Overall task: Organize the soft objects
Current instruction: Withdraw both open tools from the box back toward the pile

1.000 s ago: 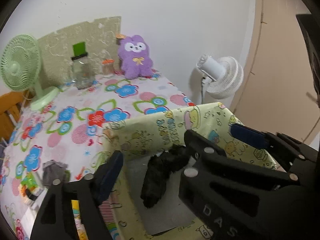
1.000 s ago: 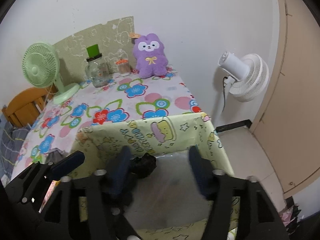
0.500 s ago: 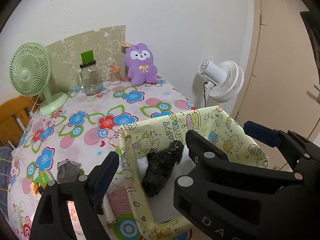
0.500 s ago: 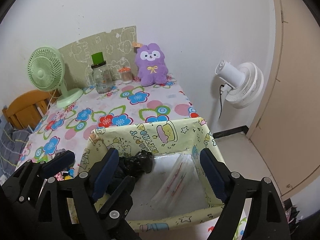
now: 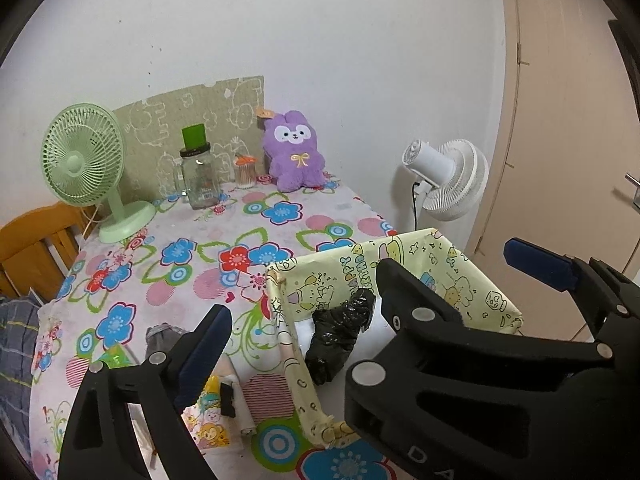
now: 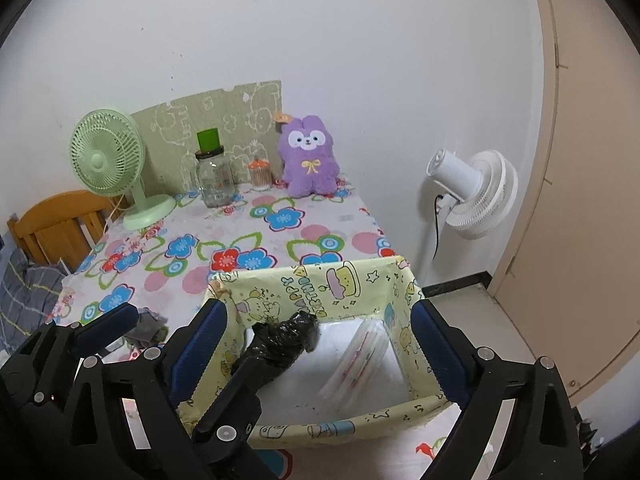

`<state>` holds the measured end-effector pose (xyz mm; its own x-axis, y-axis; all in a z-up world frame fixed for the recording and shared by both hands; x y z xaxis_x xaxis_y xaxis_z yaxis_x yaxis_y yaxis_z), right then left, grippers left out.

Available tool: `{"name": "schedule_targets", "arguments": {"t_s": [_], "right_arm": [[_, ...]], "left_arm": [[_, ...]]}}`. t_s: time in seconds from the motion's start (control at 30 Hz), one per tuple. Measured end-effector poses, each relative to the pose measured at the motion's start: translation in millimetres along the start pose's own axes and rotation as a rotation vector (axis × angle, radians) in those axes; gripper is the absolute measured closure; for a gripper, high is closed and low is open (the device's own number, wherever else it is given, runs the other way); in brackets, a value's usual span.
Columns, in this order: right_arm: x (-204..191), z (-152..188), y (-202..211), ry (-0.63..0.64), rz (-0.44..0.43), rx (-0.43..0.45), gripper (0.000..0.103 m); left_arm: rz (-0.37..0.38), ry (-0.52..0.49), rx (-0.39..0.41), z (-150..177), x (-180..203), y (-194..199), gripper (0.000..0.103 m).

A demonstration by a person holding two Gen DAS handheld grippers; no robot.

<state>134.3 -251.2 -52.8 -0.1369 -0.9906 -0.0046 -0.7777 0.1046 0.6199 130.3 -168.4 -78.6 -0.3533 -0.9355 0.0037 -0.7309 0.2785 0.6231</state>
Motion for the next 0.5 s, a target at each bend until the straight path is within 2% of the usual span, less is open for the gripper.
{"name": "schedule_targets", "arguments": {"t_s": [0.5], "right_arm": [[-15, -11, 34, 0.014, 0.006, 0.064, 0.002]], "left_arm": [[-0.021, -0.021, 0.043, -6, -10, 32, 0.006]]}}
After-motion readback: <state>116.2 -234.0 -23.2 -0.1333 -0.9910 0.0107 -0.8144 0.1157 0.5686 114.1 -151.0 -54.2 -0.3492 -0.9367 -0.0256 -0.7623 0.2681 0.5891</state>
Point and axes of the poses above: each gripper's, at about its wrist camera, not at the fingertips, and y roughly against the way its jaws point, x to its right, z to its underside, the point moved 10 cm from there along -y, roughly the way its jaws point, and after that the axes turned 2 degrees about -x, right-handed, at the moved point
